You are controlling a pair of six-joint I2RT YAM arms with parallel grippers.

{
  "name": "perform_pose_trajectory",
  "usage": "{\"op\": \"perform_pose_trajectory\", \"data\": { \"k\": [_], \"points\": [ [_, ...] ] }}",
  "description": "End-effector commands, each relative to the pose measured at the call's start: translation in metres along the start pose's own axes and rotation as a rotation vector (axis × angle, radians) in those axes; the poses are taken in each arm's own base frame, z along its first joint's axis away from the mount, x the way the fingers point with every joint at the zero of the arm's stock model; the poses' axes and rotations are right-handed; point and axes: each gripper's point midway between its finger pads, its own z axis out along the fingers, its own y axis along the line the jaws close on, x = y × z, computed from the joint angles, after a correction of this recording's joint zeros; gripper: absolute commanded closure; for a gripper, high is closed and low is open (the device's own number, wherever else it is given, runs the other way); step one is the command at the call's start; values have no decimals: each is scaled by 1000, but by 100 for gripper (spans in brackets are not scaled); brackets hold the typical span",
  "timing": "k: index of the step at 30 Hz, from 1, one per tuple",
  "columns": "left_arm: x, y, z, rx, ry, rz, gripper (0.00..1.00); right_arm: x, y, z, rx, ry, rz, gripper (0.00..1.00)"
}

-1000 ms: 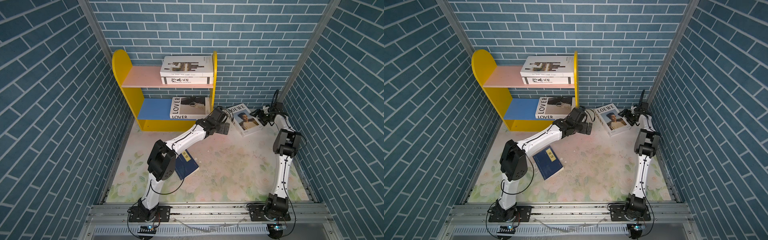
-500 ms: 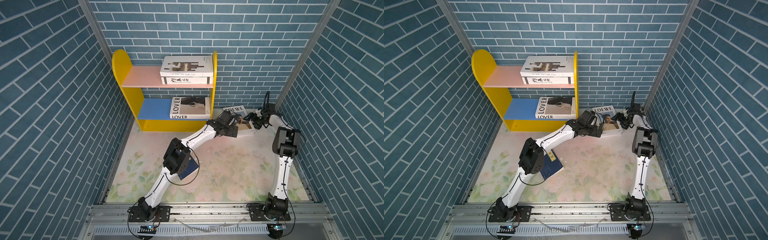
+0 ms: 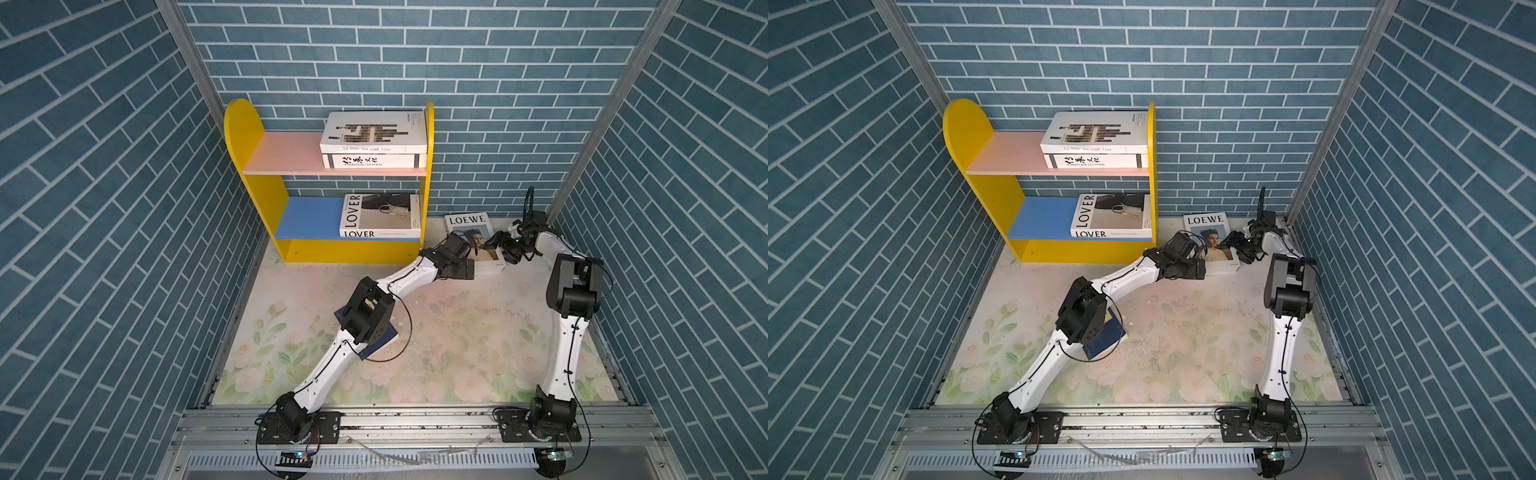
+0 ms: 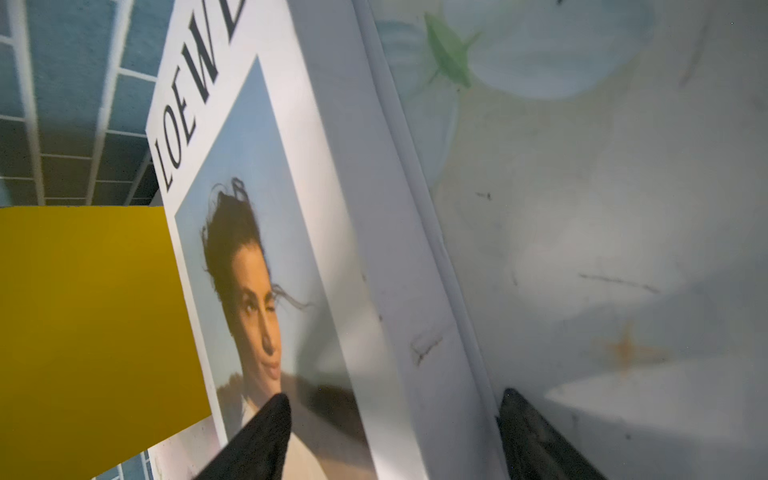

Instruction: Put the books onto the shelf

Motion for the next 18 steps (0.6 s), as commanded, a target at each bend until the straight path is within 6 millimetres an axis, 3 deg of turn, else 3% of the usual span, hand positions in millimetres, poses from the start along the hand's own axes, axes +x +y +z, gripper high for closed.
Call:
{"op": "perform_pose_trajectory", "data": {
  "k": [1, 8, 12, 13, 18],
  "points": [
    [-13, -13, 5, 75, -40, -22, 0, 18, 6, -3, 12, 37, 35, 21],
    [-10, -26, 14, 160, -38, -28, 3, 37, 16, -7, -1, 57, 29, 22],
    [-5, -36, 8, 201, -20, -19, 5, 52, 18, -9, -7, 70, 31, 24],
    [-4, -38, 6, 208, -16, -14, 5, 51, 28, -19, -17, 54, 15, 24],
    [12, -50, -12, 242, 2, 12, 5, 79, 37, -35, -29, 51, 0, 25]
  ]
}}
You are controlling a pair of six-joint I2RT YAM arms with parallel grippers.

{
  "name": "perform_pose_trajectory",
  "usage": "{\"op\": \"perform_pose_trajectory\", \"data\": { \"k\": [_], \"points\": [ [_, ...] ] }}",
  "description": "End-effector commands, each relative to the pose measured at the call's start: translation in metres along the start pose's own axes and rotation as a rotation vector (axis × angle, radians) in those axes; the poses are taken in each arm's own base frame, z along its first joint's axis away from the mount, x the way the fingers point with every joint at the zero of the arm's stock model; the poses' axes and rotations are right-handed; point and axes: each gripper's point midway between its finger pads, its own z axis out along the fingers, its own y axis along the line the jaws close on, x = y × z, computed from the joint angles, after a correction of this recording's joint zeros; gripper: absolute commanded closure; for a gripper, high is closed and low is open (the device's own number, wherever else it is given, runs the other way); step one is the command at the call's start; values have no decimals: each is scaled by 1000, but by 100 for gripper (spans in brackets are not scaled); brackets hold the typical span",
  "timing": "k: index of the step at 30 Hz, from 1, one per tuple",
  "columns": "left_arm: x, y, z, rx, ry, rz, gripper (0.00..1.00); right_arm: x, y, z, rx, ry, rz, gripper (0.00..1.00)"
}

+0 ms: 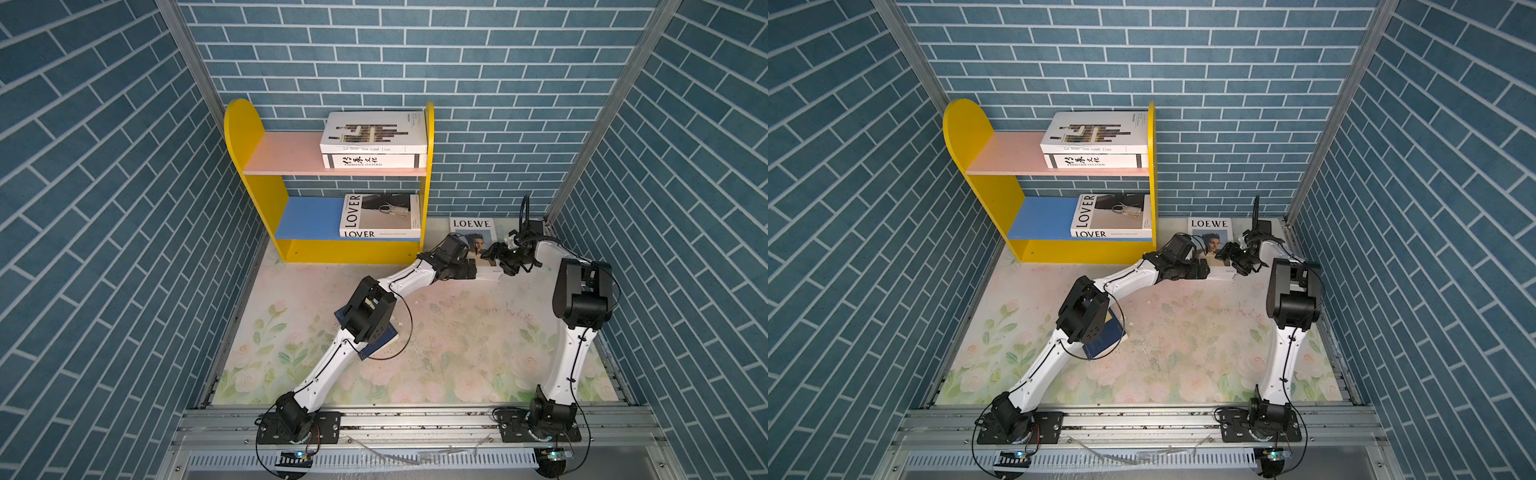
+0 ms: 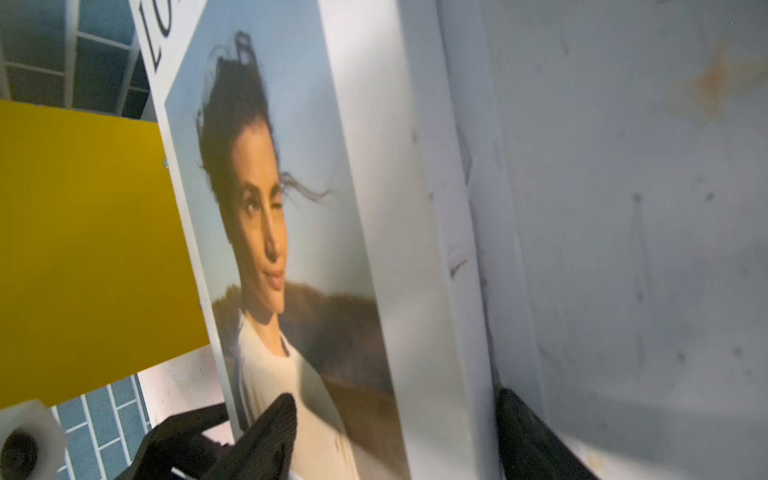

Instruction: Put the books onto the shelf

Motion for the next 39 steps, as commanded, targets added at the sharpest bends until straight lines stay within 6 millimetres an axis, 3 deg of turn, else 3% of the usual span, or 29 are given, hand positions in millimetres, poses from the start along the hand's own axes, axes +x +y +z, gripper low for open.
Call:
{"op": "perform_pose_trajectory", "data": {
  "k": [1, 7, 12, 17, 22, 26, 29, 34, 39],
  "points": [
    [9, -39, -21, 102, 9, 42, 5, 21, 27, -17, -44, 0, -14, 25],
    [45, -46, -50, 112, 52, 51, 6, 68, 30, -33, -50, 14, -15, 25],
    [92, -50, -86, 111, 97, 72, 7, 113, 25, -41, -29, 40, -16, 25],
    [141, -46, -120, 85, 147, 94, 7, 155, 17, -51, -5, 49, -7, 24],
    [168, -28, -147, 3, 209, 108, 7, 180, 2, -63, 58, 35, -2, 22],
    [183, -7, -164, -87, 270, 71, 7, 179, -5, -75, 120, -4, -13, 19],
    [182, 1, -177, -123, 248, 42, 5, 170, -5, -83, 158, -43, -25, 18],
    [161, -4, -181, -110, 194, 14, 3, 145, 3, -92, 174, -116, -50, 18],
    [138, -6, -173, -107, 159, 4, 4, 111, 24, -79, 113, -137, -74, 20]
  ]
}}
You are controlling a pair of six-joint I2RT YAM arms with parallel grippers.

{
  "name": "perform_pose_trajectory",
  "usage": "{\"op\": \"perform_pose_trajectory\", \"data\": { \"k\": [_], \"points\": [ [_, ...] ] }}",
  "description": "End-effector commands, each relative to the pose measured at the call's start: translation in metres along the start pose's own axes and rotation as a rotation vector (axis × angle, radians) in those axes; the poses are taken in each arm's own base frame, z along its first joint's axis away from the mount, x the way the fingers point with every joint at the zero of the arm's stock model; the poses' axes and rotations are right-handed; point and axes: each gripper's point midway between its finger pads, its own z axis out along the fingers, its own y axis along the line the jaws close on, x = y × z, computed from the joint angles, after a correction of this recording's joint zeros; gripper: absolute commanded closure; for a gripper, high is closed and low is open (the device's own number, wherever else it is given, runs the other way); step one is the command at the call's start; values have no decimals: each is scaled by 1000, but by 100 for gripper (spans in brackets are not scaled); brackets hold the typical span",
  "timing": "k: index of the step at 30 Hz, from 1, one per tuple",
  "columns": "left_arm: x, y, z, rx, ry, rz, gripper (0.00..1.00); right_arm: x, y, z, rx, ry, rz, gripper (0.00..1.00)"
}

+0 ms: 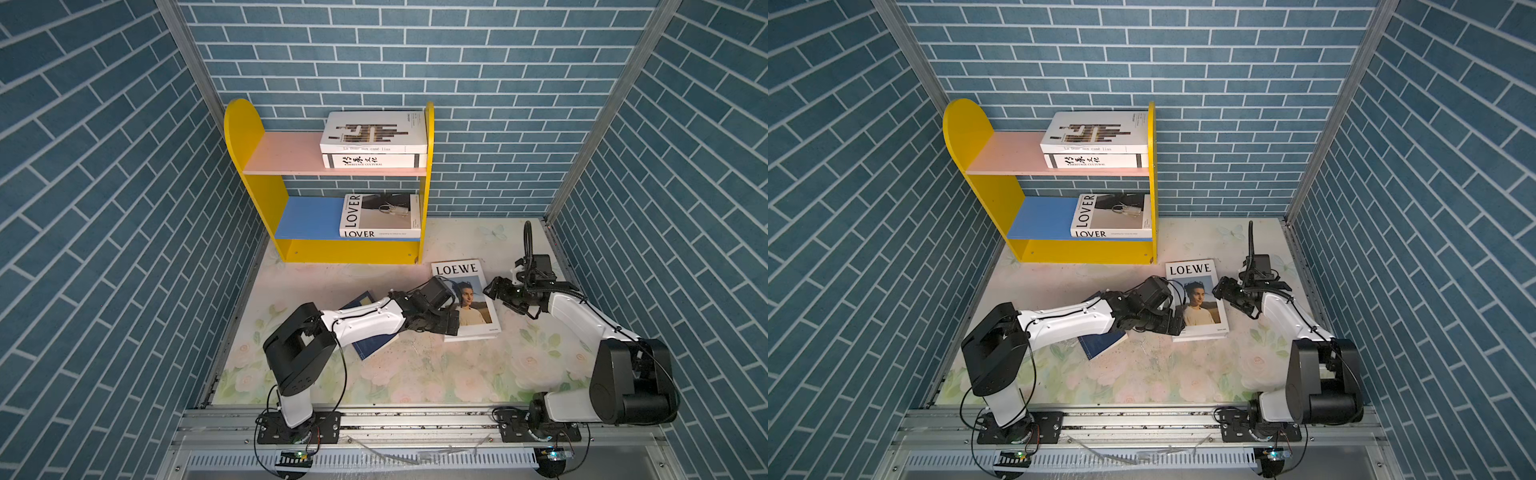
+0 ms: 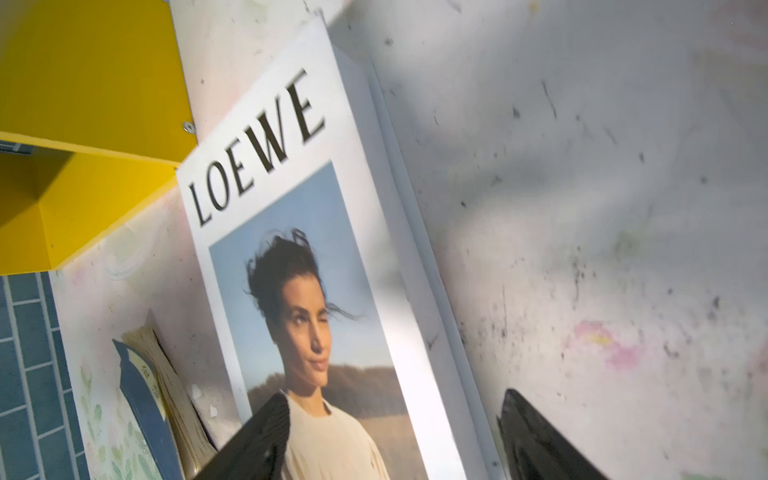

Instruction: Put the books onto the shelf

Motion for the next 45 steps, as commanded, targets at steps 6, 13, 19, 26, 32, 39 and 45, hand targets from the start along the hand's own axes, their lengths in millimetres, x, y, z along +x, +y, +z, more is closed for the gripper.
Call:
{"op": "perform_pose_trajectory", "data": {
  "k": [6, 13, 19, 26, 32, 39, 45],
  "points": [
    [-37, 21, 23, -16, -35, -85, 5, -48, 14, 40, -22, -3, -25, 21],
    [-63, 15, 39, -17, -45, -27, 4, -75, 22, 69, -25, 14, -20, 21],
    [-63, 7, 59, -9, 2, -47, 5, -81, 31, 87, -35, 48, -25, 22],
    [-36, -6, 66, 1, 77, -31, 5, -68, 47, 100, -67, 94, -62, 22],
    [-5, -44, 59, 98, 128, 65, 7, -55, 63, 103, -105, 134, -102, 22],
    [22, -68, 35, 168, 133, 157, 7, -27, 112, 109, -218, 187, -206, 22],
    [29, -66, 14, 211, 92, 135, 7, 15, 165, 111, -307, 269, -341, 22]
  ]
}}
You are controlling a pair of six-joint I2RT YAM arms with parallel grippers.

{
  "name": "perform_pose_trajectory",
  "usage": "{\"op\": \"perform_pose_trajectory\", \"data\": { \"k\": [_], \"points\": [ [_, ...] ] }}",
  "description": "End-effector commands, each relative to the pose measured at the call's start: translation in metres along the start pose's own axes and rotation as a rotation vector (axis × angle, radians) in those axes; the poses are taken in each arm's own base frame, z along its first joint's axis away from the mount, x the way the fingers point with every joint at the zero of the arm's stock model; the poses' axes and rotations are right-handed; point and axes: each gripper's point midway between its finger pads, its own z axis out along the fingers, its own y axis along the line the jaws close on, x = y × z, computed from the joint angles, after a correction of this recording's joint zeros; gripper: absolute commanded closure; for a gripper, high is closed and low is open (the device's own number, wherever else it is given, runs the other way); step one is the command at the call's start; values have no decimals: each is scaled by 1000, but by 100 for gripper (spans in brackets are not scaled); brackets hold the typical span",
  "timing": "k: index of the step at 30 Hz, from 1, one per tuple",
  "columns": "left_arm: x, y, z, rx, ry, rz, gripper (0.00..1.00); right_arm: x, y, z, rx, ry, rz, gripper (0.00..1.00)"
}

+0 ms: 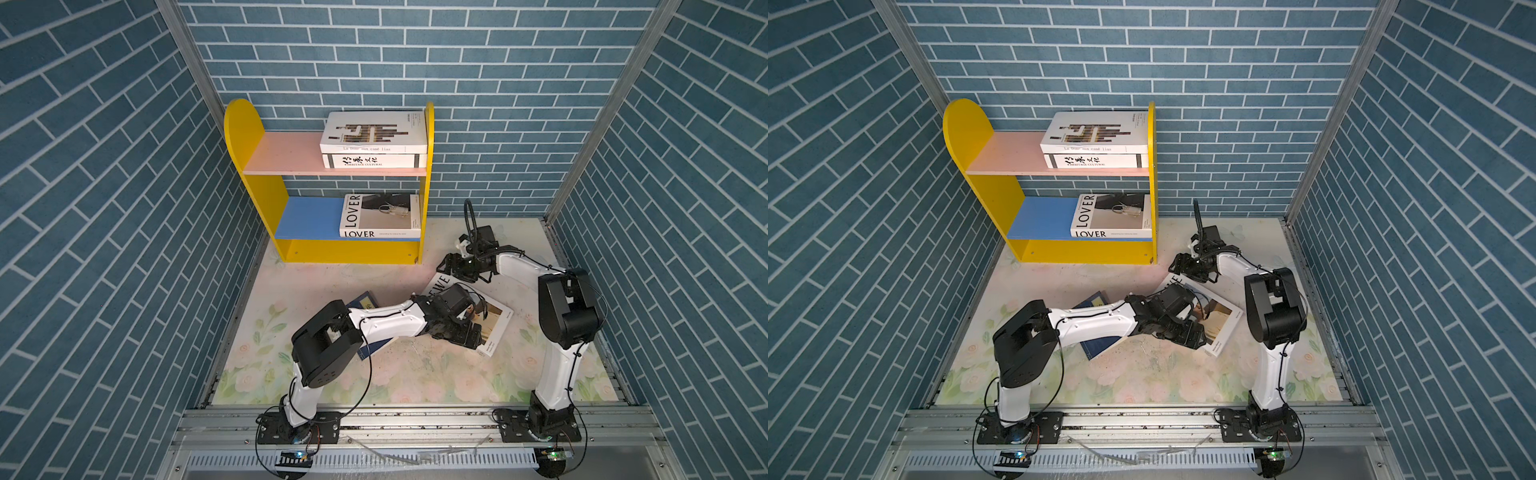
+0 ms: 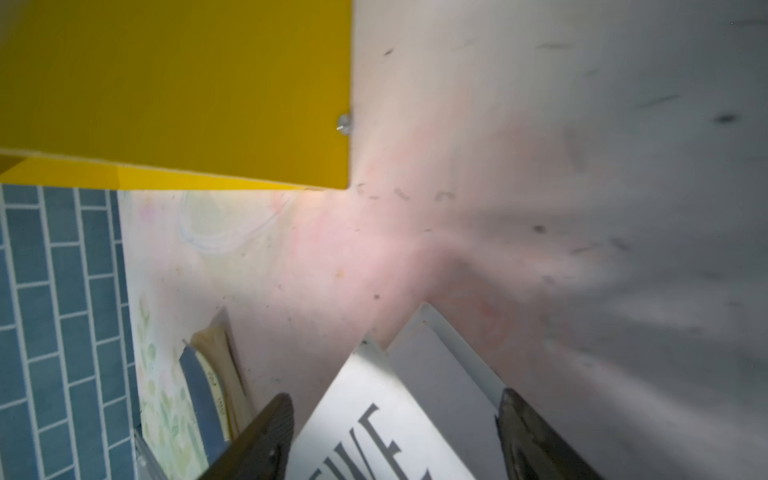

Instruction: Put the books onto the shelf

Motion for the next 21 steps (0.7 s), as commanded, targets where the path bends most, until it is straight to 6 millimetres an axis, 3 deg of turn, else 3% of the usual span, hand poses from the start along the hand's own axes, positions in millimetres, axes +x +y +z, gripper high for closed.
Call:
{"op": "perform_pose_trajectory", "data": {
  "k": [1, 4, 10, 15, 21],
  "points": [
    [-7, -9, -21, 46, -69, 18, 7, 11, 31, 7, -56, 58, -100, 22],
    [-2, -11, -44, 58, -99, 40, 7, 6, 33, -6, -26, 19, -118, 22],
    [8, -4, -93, 27, -178, 62, 6, -7, 21, -59, 133, -81, -123, 19],
    [9, 39, -126, -166, -235, 38, 1, 9, -9, -102, 286, -159, 14, 15],
    [-15, 101, -136, -276, -276, -89, 0, 53, -37, -145, 401, -241, 152, 8]
  ]
}}
